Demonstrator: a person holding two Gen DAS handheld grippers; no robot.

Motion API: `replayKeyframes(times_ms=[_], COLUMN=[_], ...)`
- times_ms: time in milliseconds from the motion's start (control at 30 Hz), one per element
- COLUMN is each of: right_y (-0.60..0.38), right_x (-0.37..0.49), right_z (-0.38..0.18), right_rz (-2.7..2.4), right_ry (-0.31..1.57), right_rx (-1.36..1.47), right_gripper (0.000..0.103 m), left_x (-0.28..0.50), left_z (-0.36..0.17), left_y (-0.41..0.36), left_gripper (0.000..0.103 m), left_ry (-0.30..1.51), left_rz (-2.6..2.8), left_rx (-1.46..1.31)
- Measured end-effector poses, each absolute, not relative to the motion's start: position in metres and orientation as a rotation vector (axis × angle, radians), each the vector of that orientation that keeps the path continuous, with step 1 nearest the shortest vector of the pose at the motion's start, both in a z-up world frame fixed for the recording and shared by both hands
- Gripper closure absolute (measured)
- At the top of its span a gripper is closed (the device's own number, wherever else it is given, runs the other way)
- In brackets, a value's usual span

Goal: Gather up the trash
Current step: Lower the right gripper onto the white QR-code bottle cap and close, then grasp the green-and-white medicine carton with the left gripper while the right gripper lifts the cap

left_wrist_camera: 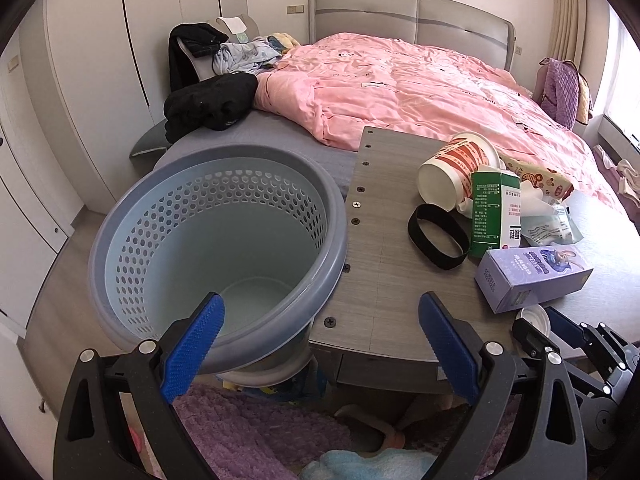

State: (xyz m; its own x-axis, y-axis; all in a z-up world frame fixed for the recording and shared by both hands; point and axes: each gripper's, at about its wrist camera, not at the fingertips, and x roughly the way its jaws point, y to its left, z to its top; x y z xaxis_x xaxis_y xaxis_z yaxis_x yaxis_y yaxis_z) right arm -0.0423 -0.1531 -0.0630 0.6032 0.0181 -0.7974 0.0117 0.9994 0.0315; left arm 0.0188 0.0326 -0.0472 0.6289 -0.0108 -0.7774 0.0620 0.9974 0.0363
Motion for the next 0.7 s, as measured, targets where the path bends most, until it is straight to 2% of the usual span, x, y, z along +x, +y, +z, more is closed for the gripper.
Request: replayKeyframes(times_ms=[700], right_y=[-0.227], right_x=[-0.083], right_z=[-0.027], right_rz=[-0.106], right_ry=[0.813], right_rx=[0.151], right_gripper=[0.064], left_x=[0.028], left_z=[-0.027], left_y=[-0.039], left_gripper=[0.01], left_ry=[0.841], left_rz=[-0.216], left_rx=[0.103])
